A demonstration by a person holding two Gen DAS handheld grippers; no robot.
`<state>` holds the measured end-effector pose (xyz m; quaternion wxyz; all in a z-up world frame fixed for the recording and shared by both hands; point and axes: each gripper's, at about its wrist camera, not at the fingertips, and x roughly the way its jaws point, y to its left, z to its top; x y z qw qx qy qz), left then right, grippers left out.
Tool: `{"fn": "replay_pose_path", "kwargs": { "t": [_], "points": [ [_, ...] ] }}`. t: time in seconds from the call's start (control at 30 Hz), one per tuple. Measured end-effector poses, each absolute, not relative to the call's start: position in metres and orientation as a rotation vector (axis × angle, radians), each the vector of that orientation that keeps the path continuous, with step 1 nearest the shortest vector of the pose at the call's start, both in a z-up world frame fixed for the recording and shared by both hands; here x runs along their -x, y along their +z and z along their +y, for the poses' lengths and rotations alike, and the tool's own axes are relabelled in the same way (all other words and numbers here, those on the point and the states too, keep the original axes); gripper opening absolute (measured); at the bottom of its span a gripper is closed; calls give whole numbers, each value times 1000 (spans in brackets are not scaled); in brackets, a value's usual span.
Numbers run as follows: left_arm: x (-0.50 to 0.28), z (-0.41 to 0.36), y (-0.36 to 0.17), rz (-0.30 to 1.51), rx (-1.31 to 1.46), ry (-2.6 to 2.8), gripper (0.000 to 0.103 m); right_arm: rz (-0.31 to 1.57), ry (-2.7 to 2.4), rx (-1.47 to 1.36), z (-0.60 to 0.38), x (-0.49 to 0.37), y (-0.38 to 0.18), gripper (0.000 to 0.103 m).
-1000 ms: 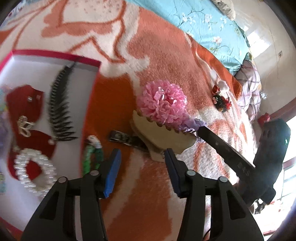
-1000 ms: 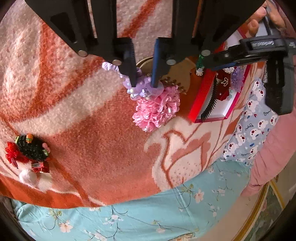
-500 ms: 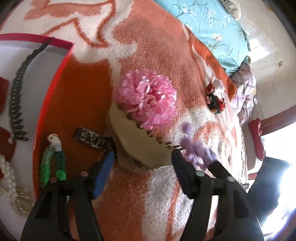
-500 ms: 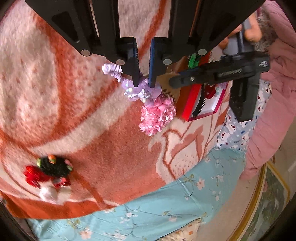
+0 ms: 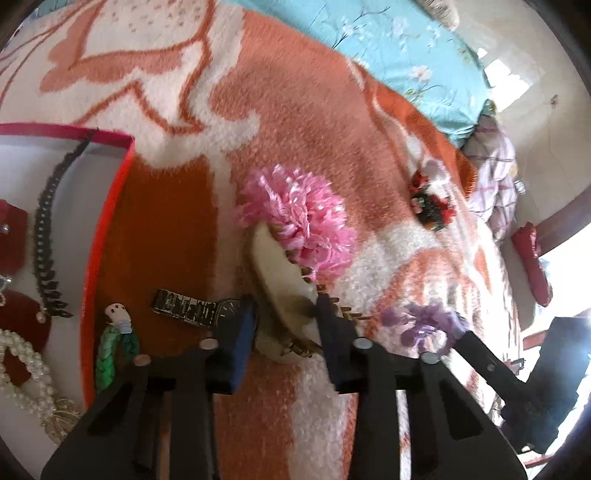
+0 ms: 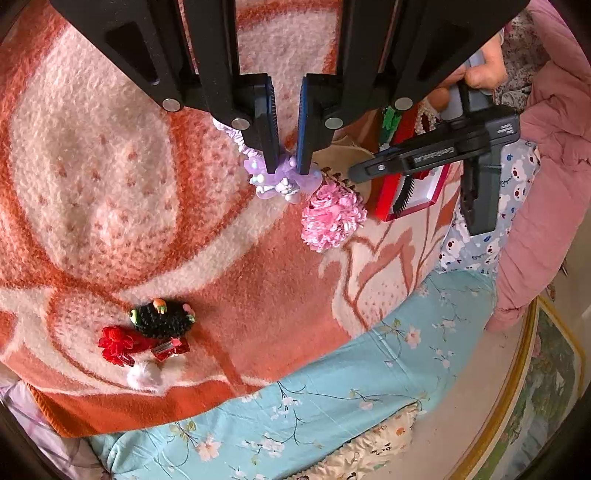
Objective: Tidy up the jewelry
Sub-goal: 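Grasp the tan claw clip with the left tool while the right tool grasps the lilac scrunchie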
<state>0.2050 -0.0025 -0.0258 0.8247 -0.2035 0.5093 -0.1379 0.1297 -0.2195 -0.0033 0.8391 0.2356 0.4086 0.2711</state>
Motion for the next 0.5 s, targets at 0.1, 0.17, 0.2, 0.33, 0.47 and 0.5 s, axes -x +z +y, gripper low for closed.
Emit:
{"fn": "replay_pose_path", "kwargs": {
  "t": [0.1,0.17,0.2,0.33,0.47,0.5],
  "points": [
    [-196,-2,-16,1058,418,-316,21,857,578,-498,-219,-127,-1,9],
    [-188,-4,-10,1044,403,-326,19,853,577,-497,-218,-124,1,9],
    [-186,-5,-7,1039,400,-330,18,851,578,-497,-218,-123,2,9],
    [-172,-10,3,1015,365,-342,17,836,572,-499,-221,-118,7,9],
    [-161,-18,8,1005,337,-371,17,822,564,-504,-226,-113,13,9],
    [-159,-20,10,1002,331,-376,17,818,562,-503,-227,-112,14,9]
  ]
}}
